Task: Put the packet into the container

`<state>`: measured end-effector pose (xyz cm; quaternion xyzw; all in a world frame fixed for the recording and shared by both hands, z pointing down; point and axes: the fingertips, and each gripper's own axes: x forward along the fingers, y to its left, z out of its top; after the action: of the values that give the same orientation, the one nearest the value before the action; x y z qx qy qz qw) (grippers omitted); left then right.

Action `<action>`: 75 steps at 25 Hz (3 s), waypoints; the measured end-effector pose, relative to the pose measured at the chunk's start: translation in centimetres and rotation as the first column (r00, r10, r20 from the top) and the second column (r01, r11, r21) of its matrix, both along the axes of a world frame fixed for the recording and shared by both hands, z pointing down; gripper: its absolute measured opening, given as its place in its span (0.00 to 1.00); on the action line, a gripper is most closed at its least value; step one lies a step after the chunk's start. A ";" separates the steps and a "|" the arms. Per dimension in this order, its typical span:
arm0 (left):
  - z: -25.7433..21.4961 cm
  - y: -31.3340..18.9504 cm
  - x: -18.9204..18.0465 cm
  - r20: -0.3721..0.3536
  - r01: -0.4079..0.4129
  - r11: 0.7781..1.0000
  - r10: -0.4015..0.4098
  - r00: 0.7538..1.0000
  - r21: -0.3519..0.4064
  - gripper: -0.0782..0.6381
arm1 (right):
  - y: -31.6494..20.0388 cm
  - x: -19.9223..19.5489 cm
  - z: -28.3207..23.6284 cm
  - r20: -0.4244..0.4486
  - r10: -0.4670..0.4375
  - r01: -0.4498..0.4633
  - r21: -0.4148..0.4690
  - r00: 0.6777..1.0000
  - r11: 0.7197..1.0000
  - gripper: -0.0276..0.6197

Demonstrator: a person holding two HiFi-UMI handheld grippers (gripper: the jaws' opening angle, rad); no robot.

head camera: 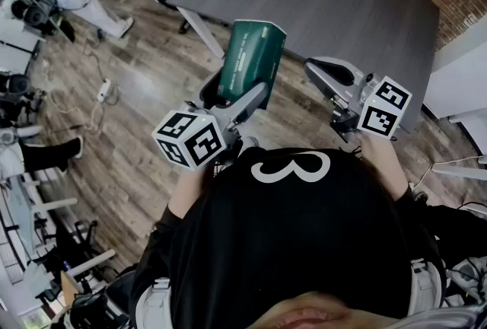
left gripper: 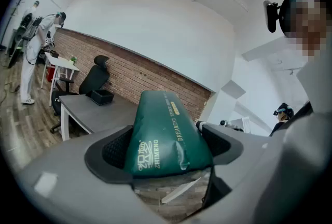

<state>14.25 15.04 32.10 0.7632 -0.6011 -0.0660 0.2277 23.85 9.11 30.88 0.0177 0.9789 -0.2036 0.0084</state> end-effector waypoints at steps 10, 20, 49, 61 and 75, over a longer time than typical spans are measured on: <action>0.7 -0.8 -3.1 -0.014 0.001 1.000 -0.001 1.000 -0.018 0.72 | -0.2 -3.4 1.0 -0.038 -0.023 0.023 0.004 0.999 1.000 0.04; 2.0 -3.7 -12.9 -0.040 0.011 0.998 -0.013 0.999 -0.056 0.72 | -2.5 -14.2 3.0 -0.039 -0.054 0.050 -0.094 0.998 0.994 0.04; 5.0 -13.3 -32.2 -0.032 0.060 0.982 -0.067 0.997 -0.177 0.72 | -14.5 -32.4 5.8 -0.027 -0.022 0.017 -0.196 0.999 0.980 0.04; 0.8 -26.6 -35.4 -0.019 0.009 0.993 -0.011 1.000 -0.117 0.72 | -26.0 -33.9 3.2 -0.033 0.102 -0.106 -0.173 0.994 0.979 0.04; -1.1 -38.3 -37.4 0.152 -0.124 0.991 0.130 0.980 -0.044 0.72 | -32.4 -33.4 3.3 -0.036 0.328 -0.329 -0.184 0.944 0.926 0.04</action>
<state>-23.16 -23.26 30.97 0.7988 -0.5680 0.0181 0.1973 -9.59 -23.25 34.19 -0.1479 0.9444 -0.2907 0.0417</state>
